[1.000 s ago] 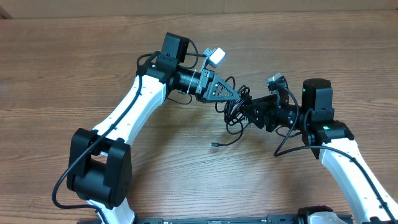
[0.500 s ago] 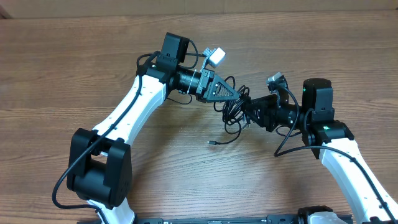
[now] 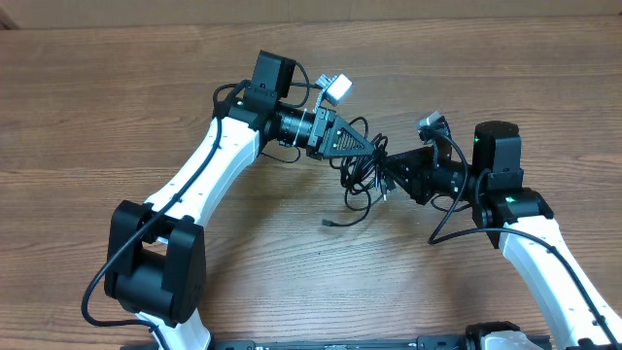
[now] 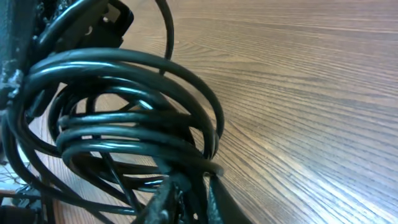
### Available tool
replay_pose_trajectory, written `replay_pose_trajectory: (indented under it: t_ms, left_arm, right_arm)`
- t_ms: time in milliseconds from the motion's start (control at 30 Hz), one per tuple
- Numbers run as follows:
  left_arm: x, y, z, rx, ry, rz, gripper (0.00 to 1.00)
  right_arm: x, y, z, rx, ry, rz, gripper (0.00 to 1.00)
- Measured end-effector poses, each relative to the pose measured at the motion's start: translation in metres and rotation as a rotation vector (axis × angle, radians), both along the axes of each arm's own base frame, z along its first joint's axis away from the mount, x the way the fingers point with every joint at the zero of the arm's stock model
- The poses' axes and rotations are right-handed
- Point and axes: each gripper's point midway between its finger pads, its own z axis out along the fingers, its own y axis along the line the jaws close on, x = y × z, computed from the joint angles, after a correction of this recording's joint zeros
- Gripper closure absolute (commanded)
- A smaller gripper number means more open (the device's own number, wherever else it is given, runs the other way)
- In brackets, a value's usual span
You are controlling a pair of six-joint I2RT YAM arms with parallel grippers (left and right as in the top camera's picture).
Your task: Untangle cables
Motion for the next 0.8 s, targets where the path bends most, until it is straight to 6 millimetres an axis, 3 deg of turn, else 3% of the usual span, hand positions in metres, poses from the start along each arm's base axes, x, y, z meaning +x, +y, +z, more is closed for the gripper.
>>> replay_pose_trajectory:
  t_ms: [233,433,600,800]
  left_arm:
    - [0.001,0.0,-0.001,0.006,-0.002,0.005,0.96]
    - [0.007,0.0,-0.01,0.056,-0.018,0.043,0.96]
    - [0.019,0.004,-0.037,0.211,-0.012,0.136,0.96]
    - [0.031,0.024,-0.081,0.474,0.0,0.266,0.96]
  right_arm:
    - [-0.002,-0.001,-0.004,-0.007,0.023,-0.004,0.96]
    - [-0.011,-0.015,-0.031,-0.095,0.148,-0.078,0.96]
    - [-0.026,-0.03,-0.057,-0.19,0.275,-0.139,0.95]
    - [-0.042,-0.044,-0.076,-0.276,0.382,-0.187,0.95]
